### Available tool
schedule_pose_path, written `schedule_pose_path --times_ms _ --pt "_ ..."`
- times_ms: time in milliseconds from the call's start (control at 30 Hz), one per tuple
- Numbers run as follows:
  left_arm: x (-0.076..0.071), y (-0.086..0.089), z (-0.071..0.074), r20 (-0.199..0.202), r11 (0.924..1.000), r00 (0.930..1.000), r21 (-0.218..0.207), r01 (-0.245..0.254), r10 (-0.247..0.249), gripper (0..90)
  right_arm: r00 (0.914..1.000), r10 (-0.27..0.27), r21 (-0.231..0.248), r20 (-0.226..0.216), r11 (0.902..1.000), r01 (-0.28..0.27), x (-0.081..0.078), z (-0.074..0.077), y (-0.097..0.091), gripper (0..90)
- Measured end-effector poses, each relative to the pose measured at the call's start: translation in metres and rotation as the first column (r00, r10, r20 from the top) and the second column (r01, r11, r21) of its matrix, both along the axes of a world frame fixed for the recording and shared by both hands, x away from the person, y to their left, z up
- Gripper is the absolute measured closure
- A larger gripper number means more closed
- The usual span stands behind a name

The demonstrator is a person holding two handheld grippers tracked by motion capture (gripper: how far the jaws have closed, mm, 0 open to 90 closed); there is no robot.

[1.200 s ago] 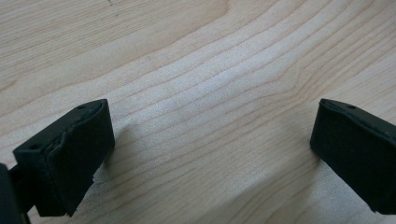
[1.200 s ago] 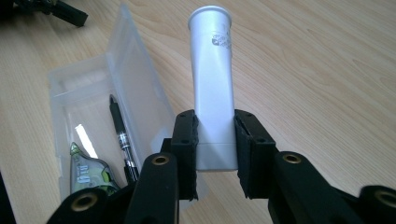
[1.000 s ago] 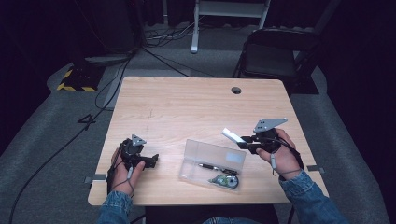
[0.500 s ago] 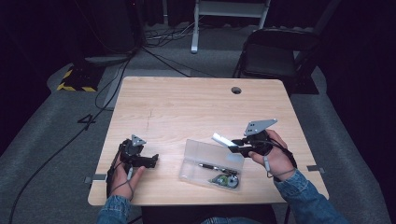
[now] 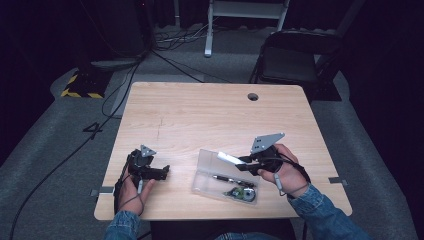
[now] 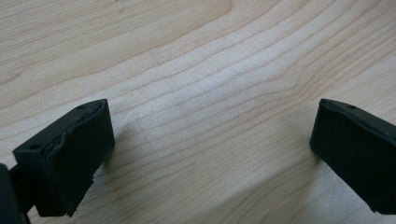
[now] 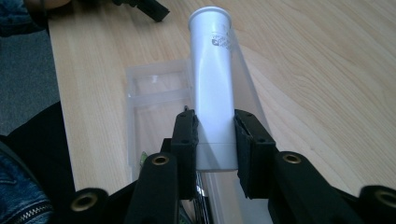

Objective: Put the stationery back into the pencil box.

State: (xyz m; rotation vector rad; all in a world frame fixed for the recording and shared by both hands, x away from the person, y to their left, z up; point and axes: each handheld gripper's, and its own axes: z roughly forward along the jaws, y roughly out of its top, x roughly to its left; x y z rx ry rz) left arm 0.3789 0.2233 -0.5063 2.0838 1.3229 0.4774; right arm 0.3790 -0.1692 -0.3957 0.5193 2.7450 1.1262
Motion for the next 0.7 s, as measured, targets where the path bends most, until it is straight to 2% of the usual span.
schedule_pose_path --times_ms 400,700 --pt "0.000 0.000 0.000 0.000 1.0000 1.0000 0.000 -0.003 0.003 0.1 0.9963 0.082 -0.043 -0.027 0.9956 -0.083 -0.008 -0.017 0.020 71.2" --pt "0.000 0.000 0.000 0.000 1.0000 1.0000 0.000 -0.003 0.003 0.1 0.9889 0.133 -0.103 -0.065 0.9849 -0.139 -0.012 -0.030 0.031 71.2"
